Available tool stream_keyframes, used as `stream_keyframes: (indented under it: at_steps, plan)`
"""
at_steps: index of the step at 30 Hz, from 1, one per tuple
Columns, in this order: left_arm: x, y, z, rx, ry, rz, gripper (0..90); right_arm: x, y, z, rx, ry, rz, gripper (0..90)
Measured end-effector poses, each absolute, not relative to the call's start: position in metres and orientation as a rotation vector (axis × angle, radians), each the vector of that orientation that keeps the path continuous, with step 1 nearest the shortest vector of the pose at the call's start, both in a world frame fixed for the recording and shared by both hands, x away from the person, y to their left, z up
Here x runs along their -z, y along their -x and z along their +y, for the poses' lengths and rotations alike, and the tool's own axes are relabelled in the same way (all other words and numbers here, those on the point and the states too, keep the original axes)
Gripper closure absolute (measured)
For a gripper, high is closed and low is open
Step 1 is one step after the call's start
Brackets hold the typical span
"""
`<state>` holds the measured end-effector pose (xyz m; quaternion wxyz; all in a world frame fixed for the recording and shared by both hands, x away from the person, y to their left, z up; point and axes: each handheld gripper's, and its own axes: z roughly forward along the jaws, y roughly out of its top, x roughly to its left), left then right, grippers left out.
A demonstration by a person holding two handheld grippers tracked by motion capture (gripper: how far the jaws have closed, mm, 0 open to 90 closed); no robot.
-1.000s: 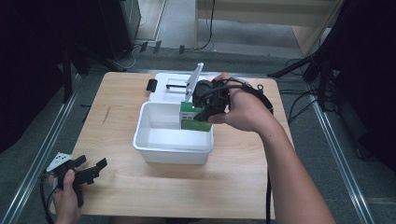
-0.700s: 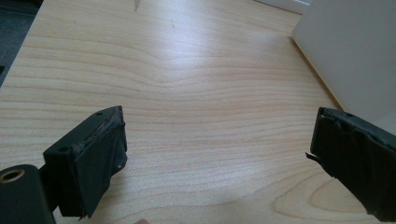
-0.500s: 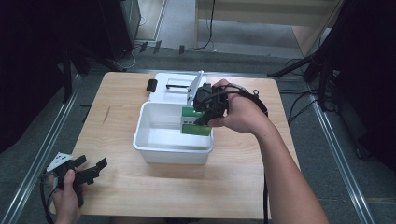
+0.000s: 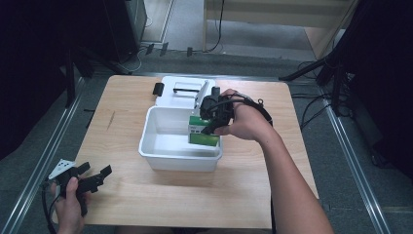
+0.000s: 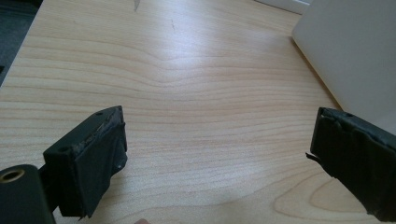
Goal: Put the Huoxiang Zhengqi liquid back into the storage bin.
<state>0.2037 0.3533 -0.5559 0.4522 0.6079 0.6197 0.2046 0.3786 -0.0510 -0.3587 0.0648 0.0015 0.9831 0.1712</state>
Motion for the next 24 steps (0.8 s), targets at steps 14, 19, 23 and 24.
stream_keyframes:
  at_steps: [14,19,23,24]
  plan:
    - [0.556,-0.204,0.353,-0.506,-1.5,1.53,4.5,0.381,-0.386,-0.047,-0.499,-0.026,2.991,63.9]
    - [0.556,-0.204,0.353,-0.505,-1.5,1.53,4.5,0.387,-0.387,-0.047,-0.506,-0.039,3.003,63.8]
    - [0.556,-0.204,0.353,-0.505,-1.5,1.529,4.5,0.391,-0.387,-0.046,-0.489,-0.048,3.014,63.4]
    - [0.556,-0.204,0.353,-0.505,-1.5,1.529,4.5,0.392,-0.388,-0.045,-0.494,-0.039,3.015,63.4]
